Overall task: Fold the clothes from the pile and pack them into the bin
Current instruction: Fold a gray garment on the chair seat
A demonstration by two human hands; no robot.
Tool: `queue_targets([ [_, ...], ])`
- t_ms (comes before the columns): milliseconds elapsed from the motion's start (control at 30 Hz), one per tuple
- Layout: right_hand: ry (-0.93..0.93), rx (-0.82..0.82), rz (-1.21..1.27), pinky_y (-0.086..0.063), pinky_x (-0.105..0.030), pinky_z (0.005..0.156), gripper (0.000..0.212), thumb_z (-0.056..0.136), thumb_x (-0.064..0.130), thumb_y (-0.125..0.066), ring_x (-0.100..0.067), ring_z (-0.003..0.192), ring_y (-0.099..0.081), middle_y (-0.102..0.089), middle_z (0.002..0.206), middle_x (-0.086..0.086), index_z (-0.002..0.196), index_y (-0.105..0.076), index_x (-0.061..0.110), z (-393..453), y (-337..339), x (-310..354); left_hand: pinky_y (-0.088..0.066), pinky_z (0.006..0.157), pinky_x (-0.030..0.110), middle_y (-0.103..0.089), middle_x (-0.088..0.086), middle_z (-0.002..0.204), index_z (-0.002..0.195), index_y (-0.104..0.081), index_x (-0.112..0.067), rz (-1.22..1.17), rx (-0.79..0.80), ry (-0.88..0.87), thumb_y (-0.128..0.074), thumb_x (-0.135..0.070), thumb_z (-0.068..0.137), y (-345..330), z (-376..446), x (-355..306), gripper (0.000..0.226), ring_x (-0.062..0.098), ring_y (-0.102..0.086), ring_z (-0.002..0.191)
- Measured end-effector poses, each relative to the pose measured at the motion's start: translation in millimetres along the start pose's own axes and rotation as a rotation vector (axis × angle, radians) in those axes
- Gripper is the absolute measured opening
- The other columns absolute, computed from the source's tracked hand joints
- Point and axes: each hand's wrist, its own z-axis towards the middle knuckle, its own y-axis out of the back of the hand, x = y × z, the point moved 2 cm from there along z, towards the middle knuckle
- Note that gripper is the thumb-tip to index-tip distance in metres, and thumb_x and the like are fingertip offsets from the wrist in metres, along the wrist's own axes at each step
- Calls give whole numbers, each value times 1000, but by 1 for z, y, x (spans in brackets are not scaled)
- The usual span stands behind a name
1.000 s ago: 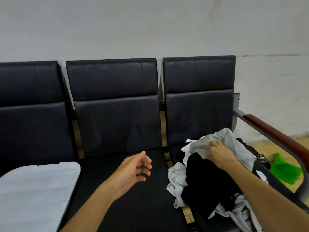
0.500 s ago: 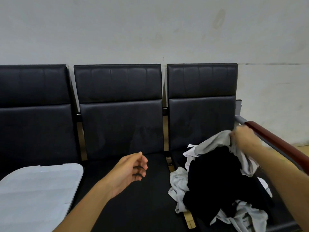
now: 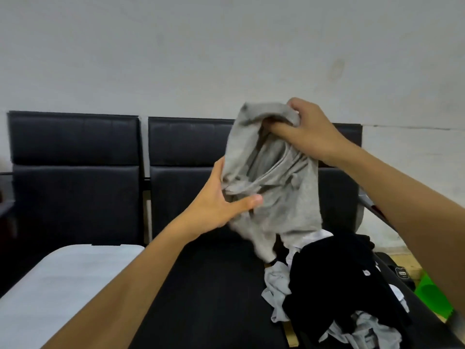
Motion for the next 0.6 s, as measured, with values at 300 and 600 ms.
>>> queue_targets([
  [300, -21, 191, -44, -40, -24, 61, 33, 93, -2, -38, -10, 68, -53, -62, 76, -3, 68, -55, 9, -14, -48, 35, -46, 62, 32, -66, 14, 81, 91, -68, -6, 310, -420, 47, -46, -20, 103, 85, -48, -7, 29, 19, -59, 69],
  [600, 4, 362, -165, -46, -12, 69, 30, 99, 3, -44, -2, 86, -62, -68, 95, 11, 99, -70, 19, -26, -58, 25, -40, 62, 25, -62, 15, 78, 83, -65, -3, 568, -464, 27, -49, -28, 101, 141, -59, -51, 35, 17, -52, 68],
])
